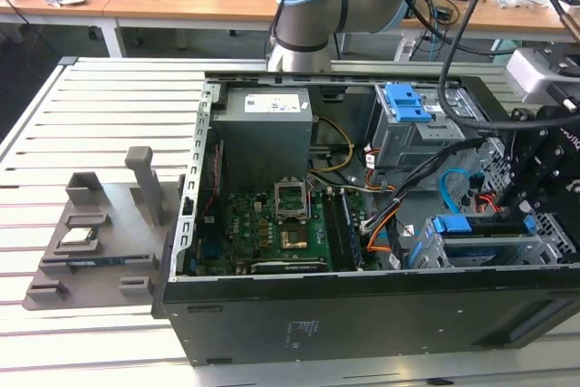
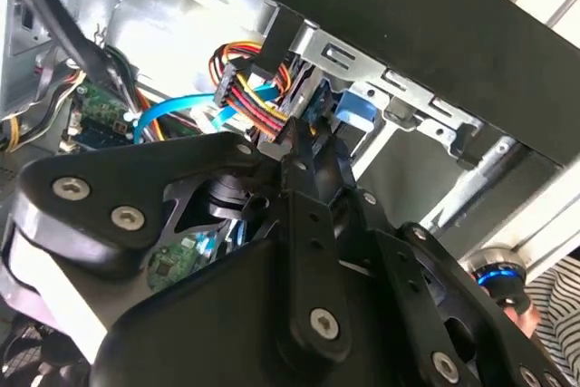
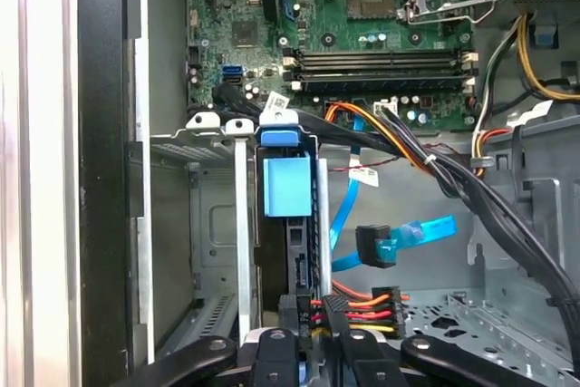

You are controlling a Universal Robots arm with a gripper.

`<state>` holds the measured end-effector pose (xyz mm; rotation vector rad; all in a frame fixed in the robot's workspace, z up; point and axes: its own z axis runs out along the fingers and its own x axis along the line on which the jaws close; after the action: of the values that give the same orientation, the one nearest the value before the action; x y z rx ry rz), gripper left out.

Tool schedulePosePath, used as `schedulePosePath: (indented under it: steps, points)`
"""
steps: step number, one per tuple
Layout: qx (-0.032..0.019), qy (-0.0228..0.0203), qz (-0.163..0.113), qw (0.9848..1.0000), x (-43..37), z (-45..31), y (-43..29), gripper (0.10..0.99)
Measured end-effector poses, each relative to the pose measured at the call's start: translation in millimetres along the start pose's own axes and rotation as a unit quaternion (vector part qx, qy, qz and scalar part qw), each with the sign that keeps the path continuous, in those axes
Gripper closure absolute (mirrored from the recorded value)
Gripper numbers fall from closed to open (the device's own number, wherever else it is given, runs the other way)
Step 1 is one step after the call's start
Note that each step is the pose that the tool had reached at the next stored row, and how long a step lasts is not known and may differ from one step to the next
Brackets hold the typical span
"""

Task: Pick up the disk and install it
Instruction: 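Insert the first disk wire, then insert the second disk wire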

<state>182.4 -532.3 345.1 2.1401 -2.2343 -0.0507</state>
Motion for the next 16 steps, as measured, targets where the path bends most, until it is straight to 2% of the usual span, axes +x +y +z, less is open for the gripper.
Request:
schedulePosePath:
  steps: [1, 3, 6, 16]
  points:
    - [0.0001, 0.0015, 0.000, 1.0000, -2.0, -8.6, 0.6, 0.839]
    - [0.0002, 0.0044, 0.000, 1.0000, -4.2, -24.0, 1.5, 0.980]
    - [0.0003, 0.0065, 0.000, 1.0000, -4.9, -37.1, 2.2, 0.980]
    - [0.0003, 0.0065, 0.000, 1.0000, -4.9, -38.5, 2.3, 0.980]
